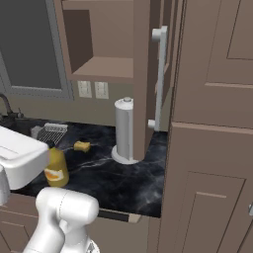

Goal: Open the cabinet. Pick the sponge and place it next to the sink. Then close the cabinet.

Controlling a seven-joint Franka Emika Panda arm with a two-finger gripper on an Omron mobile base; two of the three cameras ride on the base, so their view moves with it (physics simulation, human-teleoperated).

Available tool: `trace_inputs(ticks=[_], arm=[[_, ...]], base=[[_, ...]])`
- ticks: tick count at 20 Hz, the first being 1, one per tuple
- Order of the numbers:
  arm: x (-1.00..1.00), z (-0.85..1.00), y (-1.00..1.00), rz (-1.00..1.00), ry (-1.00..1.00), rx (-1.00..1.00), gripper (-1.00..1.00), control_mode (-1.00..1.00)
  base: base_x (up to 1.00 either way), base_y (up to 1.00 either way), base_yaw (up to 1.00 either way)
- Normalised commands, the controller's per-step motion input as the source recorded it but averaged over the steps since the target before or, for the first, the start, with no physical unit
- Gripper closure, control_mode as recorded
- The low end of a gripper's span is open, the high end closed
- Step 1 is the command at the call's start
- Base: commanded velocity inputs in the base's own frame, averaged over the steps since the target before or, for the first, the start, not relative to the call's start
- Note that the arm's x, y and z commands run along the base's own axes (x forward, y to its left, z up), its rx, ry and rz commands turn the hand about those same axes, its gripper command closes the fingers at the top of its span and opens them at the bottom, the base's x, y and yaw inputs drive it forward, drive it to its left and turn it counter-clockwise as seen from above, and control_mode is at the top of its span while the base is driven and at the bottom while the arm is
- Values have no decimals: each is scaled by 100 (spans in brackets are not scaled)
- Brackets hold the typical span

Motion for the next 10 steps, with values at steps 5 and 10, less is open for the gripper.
trace_inputs(ticks=[5, 10], arm=[[-18, 1, -2, -7, -11, -2, -100, -100], [-27, 2, -19, -12, -8, -3, -100, -100]], base=[[0, 0, 0], [0, 0, 0]])
